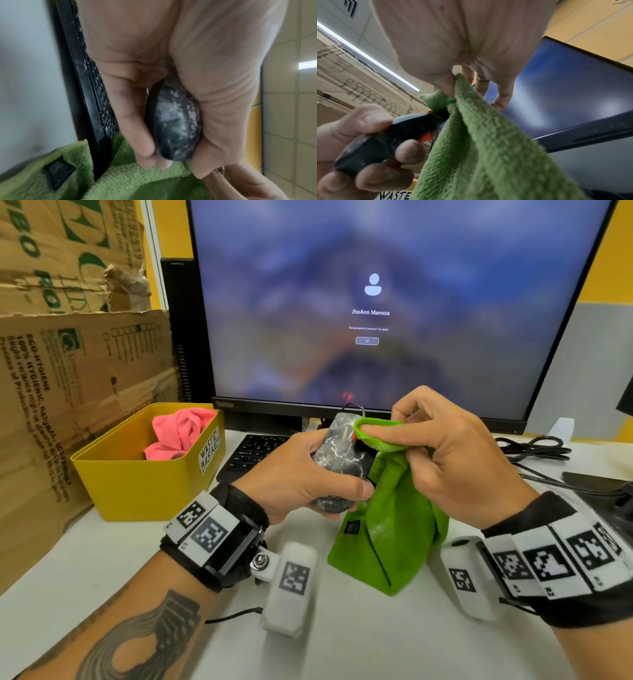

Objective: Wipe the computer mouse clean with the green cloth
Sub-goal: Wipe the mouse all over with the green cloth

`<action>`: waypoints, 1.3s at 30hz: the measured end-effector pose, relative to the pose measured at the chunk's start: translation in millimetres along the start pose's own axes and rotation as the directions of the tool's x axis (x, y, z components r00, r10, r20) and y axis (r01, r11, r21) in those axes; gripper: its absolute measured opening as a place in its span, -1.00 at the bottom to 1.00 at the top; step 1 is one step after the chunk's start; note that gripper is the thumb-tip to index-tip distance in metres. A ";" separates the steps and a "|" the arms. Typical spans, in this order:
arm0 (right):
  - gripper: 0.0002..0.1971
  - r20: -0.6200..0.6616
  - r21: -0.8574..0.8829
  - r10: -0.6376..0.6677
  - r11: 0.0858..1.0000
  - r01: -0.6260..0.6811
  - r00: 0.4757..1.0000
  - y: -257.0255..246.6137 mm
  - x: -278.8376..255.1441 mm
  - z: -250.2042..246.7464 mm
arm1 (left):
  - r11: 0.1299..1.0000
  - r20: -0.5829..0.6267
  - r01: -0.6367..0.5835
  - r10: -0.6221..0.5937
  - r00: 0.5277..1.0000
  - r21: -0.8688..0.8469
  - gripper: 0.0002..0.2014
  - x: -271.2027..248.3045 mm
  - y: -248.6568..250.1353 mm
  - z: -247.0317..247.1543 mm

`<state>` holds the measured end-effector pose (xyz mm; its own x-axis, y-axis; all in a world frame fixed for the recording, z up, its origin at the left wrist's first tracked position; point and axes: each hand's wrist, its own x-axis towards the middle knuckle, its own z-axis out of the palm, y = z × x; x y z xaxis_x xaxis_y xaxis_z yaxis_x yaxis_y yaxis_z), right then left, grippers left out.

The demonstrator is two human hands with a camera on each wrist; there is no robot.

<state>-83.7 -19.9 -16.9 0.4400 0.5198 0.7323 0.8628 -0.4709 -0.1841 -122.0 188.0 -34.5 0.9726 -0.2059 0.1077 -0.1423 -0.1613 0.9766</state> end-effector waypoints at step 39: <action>-0.67 -0.171 0.354 0.151 0.932 -0.082 0.974 1.1 2.6 -16.0 | 0.999 -0.046 0.004 -0.007 0.999 -0.050 -0.71 2.0 -1.3 -1.0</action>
<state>-85.5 -30.5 -4.8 0.5162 0.3129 0.7973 0.8557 -0.2292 -0.4640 -119.7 188.7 -35.3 0.9810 -0.1602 0.1097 -0.1287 -0.1137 0.9851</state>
